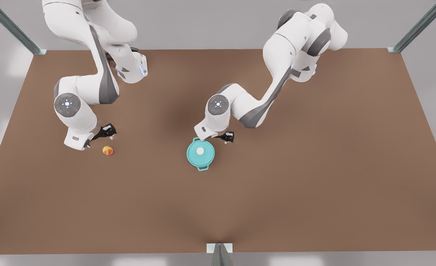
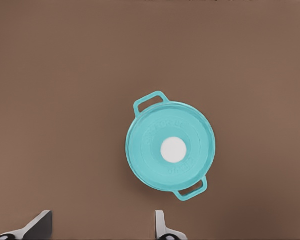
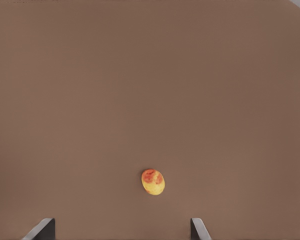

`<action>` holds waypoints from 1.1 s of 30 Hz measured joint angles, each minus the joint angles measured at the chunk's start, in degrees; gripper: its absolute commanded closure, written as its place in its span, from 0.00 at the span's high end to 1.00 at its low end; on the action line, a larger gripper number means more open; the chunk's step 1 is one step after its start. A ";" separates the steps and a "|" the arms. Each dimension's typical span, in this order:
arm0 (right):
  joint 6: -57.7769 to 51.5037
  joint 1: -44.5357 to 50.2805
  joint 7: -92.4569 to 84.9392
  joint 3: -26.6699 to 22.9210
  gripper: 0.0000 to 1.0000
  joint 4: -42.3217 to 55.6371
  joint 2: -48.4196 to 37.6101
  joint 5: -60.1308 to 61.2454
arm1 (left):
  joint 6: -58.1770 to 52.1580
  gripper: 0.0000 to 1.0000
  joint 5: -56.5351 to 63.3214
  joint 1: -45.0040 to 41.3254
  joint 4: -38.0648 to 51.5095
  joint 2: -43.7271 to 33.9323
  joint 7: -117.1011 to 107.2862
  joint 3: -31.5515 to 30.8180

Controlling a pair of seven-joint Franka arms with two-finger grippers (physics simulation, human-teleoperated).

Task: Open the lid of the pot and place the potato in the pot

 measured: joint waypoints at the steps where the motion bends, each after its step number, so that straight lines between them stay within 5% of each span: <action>1: 1.69 -1.69 -0.78 -0.02 1.00 -0.55 0.10 -0.17 | 2.15 1.00 0.10 -0.77 3.62 3.40 -2.08 0.24; 18: 17.70 -0.07 -8.63 0.31 1.00 -10.98 -0.78 -0.76 | 20.49 1.00 7.02 -1.97 7.54 13.77 -23.27 2.06; 33: 19.77 0.98 -10.25 0.38 1.00 -16.16 -1.20 -0.77 | 19.45 1.00 7.88 -4.00 6.92 14.28 -29.92 1.79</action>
